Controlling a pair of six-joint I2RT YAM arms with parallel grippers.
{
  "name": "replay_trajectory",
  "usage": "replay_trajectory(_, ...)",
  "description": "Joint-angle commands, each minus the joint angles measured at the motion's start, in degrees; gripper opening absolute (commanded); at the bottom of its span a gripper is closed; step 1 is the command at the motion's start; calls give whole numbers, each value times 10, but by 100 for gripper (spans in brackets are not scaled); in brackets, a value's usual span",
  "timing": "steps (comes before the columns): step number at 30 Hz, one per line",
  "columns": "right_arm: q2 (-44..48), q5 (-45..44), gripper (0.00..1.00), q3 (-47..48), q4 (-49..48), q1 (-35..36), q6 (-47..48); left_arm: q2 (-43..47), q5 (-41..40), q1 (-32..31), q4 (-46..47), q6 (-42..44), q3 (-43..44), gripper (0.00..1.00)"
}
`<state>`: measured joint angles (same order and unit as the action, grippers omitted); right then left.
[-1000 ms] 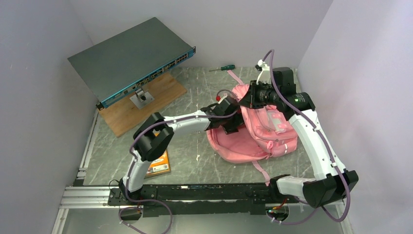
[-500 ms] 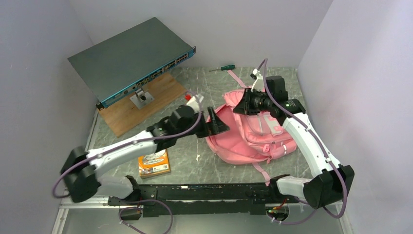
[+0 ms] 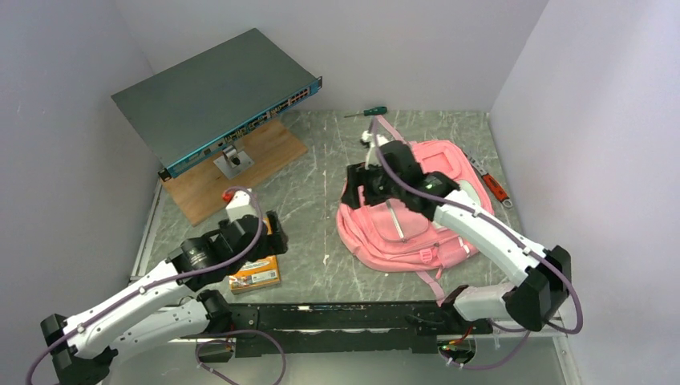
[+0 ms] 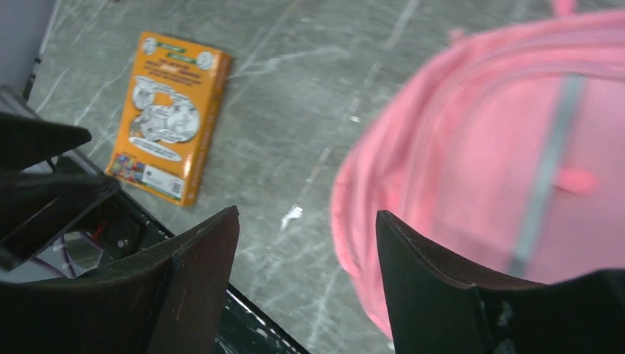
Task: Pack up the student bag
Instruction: Place the book in the student bag, then pick up the book from the center of the board.
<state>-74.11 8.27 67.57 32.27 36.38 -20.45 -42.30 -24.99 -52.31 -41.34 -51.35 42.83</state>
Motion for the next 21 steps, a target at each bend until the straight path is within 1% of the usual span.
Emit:
replay_trajectory(1,-31,-74,72,7,-117,101,-31,64,-135,4,-217,-122,7,100)
replay_trajectory(4,-76,-64,74,-11,-209,183,-25,133,-158,4,-265,-143,36,100)
replay_trajectory(6,-113,-72,77,-29,-284,240,14,180,-169,3,-288,-140,67,100)
replay_trajectory(7,-133,-79,80,-38,-313,275,43,204,-174,3,-295,-133,84,100)
replay_trajectory(11,-199,-132,85,-56,-422,364,181,280,-170,3,-271,-38,156,100)
replay_trajectory(13,-229,-150,87,-60,-467,396,252,298,-159,3,-259,7,190,100)
replay_trajectory(15,-261,-151,89,-49,-489,417,319,304,-154,4,-267,30,230,100)
replay_trajectory(18,-317,-143,91,-5,-491,438,381,302,-163,3,-305,36,278,100)
replay_trajectory(21,-363,-144,92,32,-496,446,409,310,-168,4,-319,38,298,100)
